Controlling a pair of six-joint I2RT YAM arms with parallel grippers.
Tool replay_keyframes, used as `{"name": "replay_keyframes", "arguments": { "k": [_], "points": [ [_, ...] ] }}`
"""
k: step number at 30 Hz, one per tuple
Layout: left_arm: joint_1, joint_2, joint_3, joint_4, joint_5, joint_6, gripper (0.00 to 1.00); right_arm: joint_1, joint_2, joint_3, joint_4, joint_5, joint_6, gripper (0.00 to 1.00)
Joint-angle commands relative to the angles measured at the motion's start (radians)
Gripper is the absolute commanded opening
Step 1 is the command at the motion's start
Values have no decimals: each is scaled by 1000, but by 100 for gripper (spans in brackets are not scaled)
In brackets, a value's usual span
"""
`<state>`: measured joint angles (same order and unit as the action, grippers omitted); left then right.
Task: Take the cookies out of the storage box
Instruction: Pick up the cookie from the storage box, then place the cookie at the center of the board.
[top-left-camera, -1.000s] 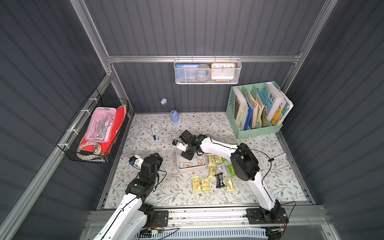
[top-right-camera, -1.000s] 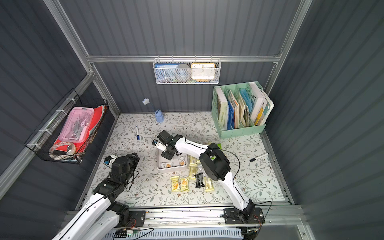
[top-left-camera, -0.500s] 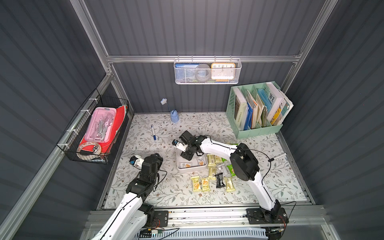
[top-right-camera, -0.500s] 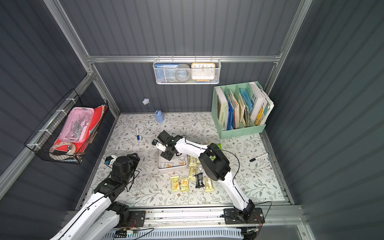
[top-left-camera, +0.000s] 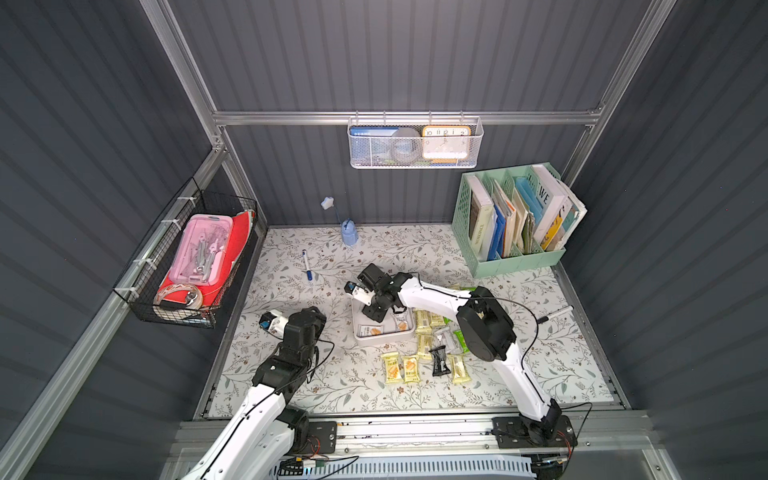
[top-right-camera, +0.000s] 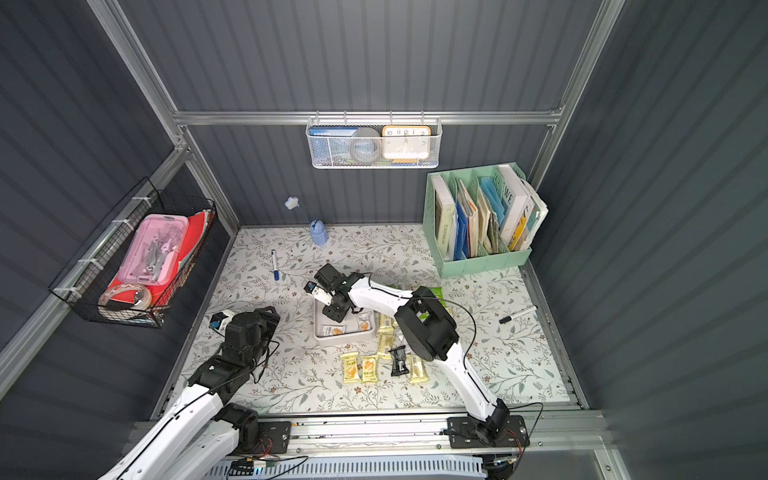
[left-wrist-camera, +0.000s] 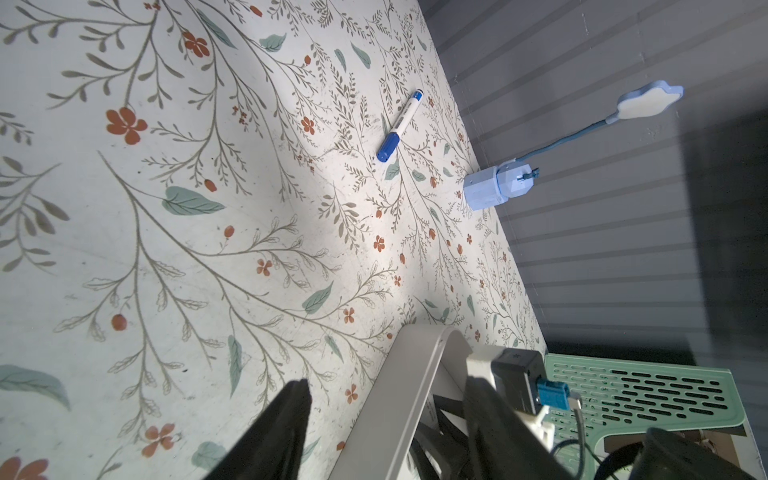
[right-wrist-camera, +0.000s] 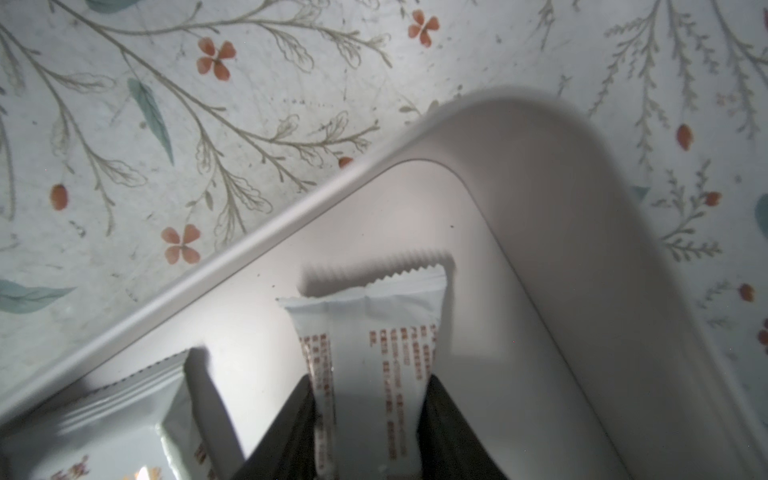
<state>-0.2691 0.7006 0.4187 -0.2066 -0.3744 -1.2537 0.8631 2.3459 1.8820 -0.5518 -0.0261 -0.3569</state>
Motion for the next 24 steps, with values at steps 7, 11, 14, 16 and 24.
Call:
{"name": "replay_keyframes", "arguments": {
  "k": [7, 11, 14, 16, 24],
  "points": [
    [4, -9, 24, -16, 12, 19, 64, 6, -94, -2, -29, 9, 51, 32],
    [4, -3, 34, -17, 19, 27, 64, 11, -190, -85, -4, 7, 70, 31],
    [4, 0, 42, -16, 22, 28, 64, 24, -271, -158, 8, 20, 83, 31],
    [5, 3, 40, -13, 30, 24, 64, 40, -330, -205, 14, 21, 97, 31],
    [5, -40, 32, -49, 2, -33, 64, 148, -525, -442, 91, -54, 220, 29]
  ]
}}
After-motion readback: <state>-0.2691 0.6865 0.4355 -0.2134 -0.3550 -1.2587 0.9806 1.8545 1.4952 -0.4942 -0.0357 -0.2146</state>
